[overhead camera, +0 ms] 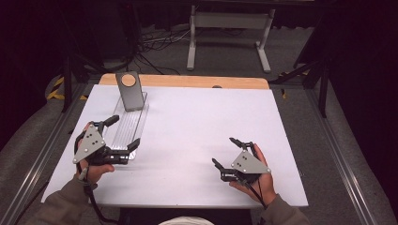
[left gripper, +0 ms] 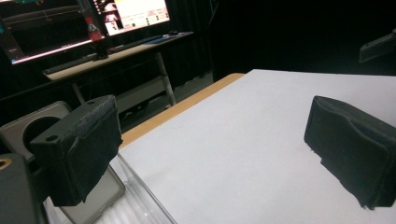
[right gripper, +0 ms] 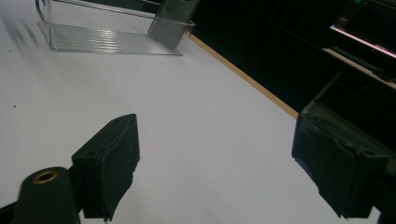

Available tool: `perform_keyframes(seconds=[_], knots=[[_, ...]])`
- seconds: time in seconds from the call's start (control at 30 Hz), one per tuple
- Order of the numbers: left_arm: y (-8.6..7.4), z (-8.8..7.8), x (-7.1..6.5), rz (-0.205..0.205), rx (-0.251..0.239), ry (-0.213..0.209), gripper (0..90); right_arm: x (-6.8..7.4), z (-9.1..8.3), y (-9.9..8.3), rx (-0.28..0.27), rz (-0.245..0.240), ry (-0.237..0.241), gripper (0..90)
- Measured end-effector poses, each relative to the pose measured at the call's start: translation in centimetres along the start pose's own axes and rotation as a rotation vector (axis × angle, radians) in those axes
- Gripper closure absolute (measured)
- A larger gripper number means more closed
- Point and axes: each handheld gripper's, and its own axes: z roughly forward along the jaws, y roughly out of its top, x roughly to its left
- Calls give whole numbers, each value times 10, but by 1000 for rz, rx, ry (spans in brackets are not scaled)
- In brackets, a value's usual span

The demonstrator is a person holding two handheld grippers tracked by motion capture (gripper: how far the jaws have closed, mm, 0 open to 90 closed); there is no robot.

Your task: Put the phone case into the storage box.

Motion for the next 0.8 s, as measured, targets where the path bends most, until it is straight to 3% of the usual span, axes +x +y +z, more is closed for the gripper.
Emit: perform_keyframes(seconds=[0.2,0.27,0.37,0.53,0.8], knots=[[-3,2,-11,7,15,-21,57,0,-1,1,-7,2,-3,162],[-4,2,-15,-11,20,-34,57,0,-1,1,-7,5,-3,162],[-5,3,-19,6,38,-33,56,1,-1,1,-4,3,-2,162],[-9,5,-28,-3,48,-47,53,1,-1,1,-5,3,-1,162],[-18,9,-45,13,87,-78,56,7,-2,4,-5,8,13,162]])
